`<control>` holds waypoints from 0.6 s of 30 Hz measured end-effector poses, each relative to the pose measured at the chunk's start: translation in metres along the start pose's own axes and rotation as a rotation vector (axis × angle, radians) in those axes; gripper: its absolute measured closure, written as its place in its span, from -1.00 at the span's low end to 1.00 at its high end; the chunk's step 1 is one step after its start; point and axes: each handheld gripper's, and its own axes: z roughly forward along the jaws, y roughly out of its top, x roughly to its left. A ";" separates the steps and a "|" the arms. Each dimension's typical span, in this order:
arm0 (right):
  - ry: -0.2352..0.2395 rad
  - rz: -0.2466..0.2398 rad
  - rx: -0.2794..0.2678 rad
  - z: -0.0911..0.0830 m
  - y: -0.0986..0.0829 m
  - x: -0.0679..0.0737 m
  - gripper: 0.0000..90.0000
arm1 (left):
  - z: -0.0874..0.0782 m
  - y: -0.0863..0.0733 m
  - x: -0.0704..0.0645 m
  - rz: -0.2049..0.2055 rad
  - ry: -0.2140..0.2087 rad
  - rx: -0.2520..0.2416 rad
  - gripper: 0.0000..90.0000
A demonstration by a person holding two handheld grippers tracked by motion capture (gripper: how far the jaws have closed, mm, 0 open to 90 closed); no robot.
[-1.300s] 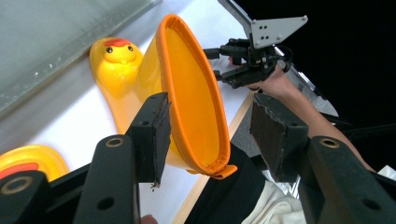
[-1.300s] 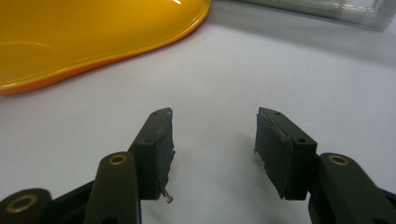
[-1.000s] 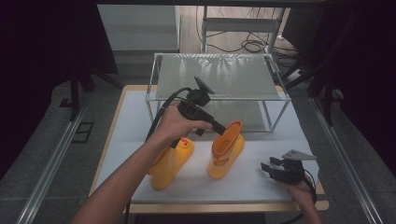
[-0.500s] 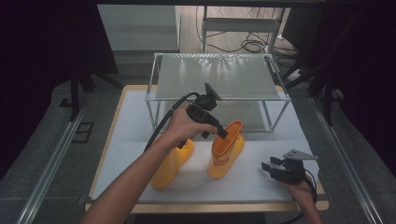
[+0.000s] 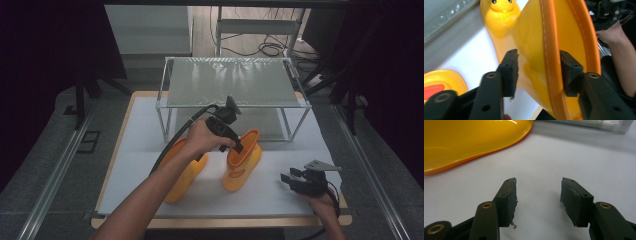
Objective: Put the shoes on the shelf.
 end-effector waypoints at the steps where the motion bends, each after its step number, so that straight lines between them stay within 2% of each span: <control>1: -0.001 -0.001 -0.002 0.000 0.000 0.000 0.04 | 0.001 0.000 0.000 -0.001 0.002 0.001 0.29; 6: -0.004 0.004 -0.001 0.000 0.000 0.000 0.04 | 0.004 0.001 -0.004 0.005 0.022 0.010 0.58; 10: -0.010 0.000 0.000 0.000 0.000 0.000 0.04 | 0.007 0.001 -0.006 0.019 0.050 0.001 0.89; 13: -0.014 0.007 0.003 0.000 0.000 -0.001 0.05 | 0.007 0.000 -0.010 0.033 0.070 -0.017 0.92; 18: -0.035 -0.001 -0.017 -0.003 -0.001 -0.002 0.07 | 0.001 0.003 -0.008 0.018 0.072 -0.046 0.92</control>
